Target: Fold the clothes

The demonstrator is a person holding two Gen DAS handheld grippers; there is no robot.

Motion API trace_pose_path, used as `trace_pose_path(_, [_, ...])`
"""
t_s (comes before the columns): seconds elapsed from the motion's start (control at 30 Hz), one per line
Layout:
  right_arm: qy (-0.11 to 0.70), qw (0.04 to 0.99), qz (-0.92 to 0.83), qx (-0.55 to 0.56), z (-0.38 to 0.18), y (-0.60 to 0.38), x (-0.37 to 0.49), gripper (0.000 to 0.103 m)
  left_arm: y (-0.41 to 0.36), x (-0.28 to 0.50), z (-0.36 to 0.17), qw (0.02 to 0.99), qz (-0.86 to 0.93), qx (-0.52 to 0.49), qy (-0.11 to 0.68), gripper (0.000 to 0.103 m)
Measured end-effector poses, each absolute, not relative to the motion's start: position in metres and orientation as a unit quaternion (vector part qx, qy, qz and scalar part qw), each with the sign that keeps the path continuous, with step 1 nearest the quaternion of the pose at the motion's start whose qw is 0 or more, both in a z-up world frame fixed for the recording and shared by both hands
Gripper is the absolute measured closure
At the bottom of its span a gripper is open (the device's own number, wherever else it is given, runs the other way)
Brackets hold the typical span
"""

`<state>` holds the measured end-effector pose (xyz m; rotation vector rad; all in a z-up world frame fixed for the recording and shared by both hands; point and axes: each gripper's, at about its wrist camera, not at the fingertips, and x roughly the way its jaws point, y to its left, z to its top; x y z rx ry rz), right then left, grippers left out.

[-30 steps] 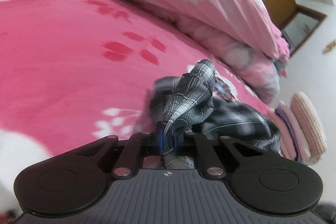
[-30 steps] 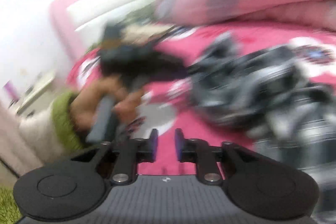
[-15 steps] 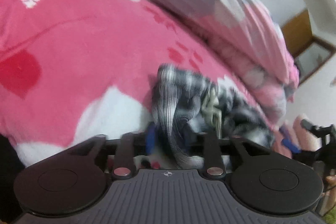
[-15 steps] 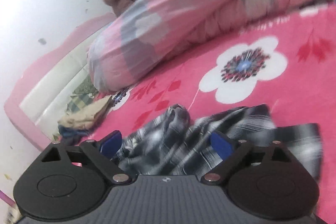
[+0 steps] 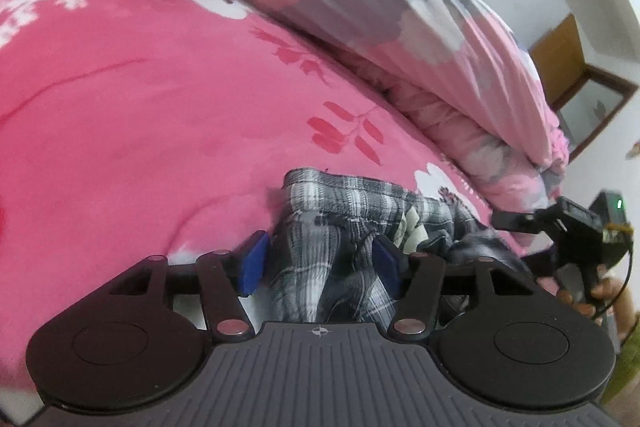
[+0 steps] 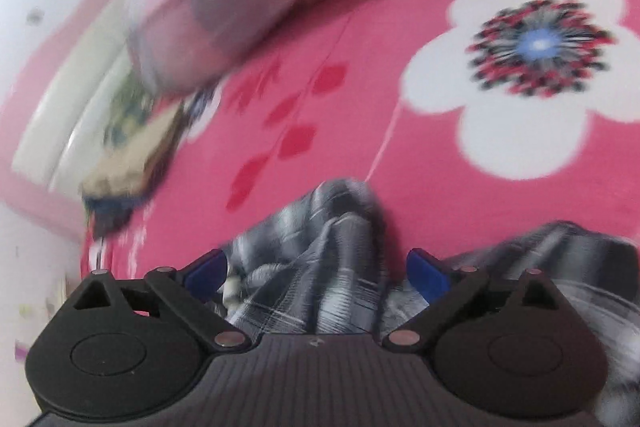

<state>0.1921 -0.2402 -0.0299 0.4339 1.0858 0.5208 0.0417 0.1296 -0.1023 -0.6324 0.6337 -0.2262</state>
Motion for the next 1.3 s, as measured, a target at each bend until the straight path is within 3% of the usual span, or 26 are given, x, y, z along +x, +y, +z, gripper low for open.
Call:
trace_pose_path(0.07, [0.512,0.804,0.252,0.166,-0.031,-0.227,0.195,0.032,0.122,0.044,-0.102,0.904,-0.109,-0.283,0.302,0.066])
trace_pose_path(0.1, [0.510,0.811,0.251,0.140,-0.029,-0.220,0.195,0.038,0.118,0.045,-0.103,0.906,-0.108,-0.274,0.302,0.070])
trace_pose_path(0.17, [0.500,0.826,0.247,0.085,-0.023,-0.205,0.192,0.071,0.118,0.045,-0.106,0.910,-0.099,-0.272,0.298,0.085])
trace_pose_path(0.27, [0.460,0.858,0.228,-0.014,-0.001,-0.183,0.187,0.084,0.124,0.040,-0.105,0.916,-0.080,-0.286,0.269,0.094])
trace_pose_path(0.57, [0.247,0.876,0.241,-0.337,0.056,-0.049,0.188,0.091,0.170,0.029,-0.076,0.947,0.033,-0.289,0.135,0.095])
trace_pose_path(0.8, [0.121,0.852,0.308,-0.406,0.055,0.076,0.231,0.091,0.224,0.034,-0.069,0.941,0.168,-0.283,0.072,0.095])
trace_pose_path(0.93, [0.120,0.839,0.351,-0.398,0.018,0.129,0.259,0.091,0.246,0.045,-0.088,0.928,0.211,-0.293,0.091,0.095])
trace_pose_path(1.1, [0.202,0.808,0.370,-0.411,-0.052,0.160,0.297,0.092,0.262,0.051,-0.105,0.912,0.196,-0.340,0.117,0.095])
trace_pose_path(1.3, [0.262,0.826,0.387,-0.314,-0.046,0.161,0.340,0.092,0.273,0.055,-0.104,0.904,0.198,-0.365,0.106,0.096])
